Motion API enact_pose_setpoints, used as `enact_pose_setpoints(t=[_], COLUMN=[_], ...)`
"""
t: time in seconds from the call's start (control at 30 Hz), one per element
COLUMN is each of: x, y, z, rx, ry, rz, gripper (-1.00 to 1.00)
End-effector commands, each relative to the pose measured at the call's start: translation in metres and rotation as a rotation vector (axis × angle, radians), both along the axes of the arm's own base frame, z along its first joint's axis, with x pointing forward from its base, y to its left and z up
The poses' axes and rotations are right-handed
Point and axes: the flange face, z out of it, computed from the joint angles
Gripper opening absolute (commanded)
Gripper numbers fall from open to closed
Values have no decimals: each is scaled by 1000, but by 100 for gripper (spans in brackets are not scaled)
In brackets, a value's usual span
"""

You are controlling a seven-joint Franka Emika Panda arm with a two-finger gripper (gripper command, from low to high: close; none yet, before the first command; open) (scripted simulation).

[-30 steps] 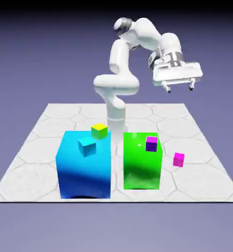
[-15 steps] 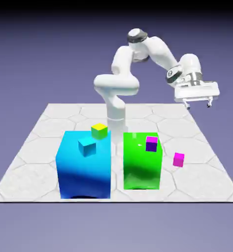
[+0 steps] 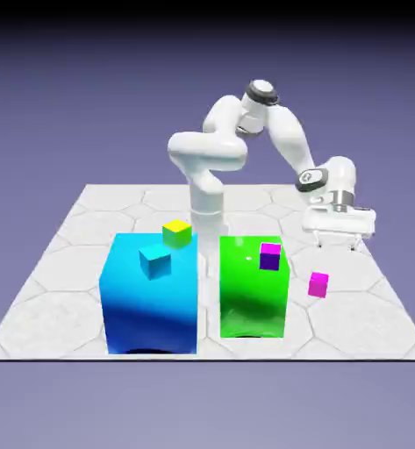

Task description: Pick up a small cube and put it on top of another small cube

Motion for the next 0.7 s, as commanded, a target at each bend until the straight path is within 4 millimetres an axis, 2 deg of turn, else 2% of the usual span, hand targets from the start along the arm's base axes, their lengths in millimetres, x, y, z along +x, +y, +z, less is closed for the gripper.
enact_pose_setpoints(t=[0.0, 0.07, 0.27, 0.3, 0.33, 0.5, 0.57, 0.67], x=[-1, -2, 36, 36, 36, 2, -9, 13], y=[-6, -9, -22, -22, -22, -9, 13, 45], z=[-14, -21, -70, -70, -70, -25, -21, 1], rx=[-8, -12, -12, -12, -12, -12, -3, 19], ry=[0, 0, -1, -1, -1, -1, 53, 133], rz=[-20, -29, -29, -29, -29, -29, -18, -69], gripper=[0, 0, 0, -100, -100, -100, -100, -100])
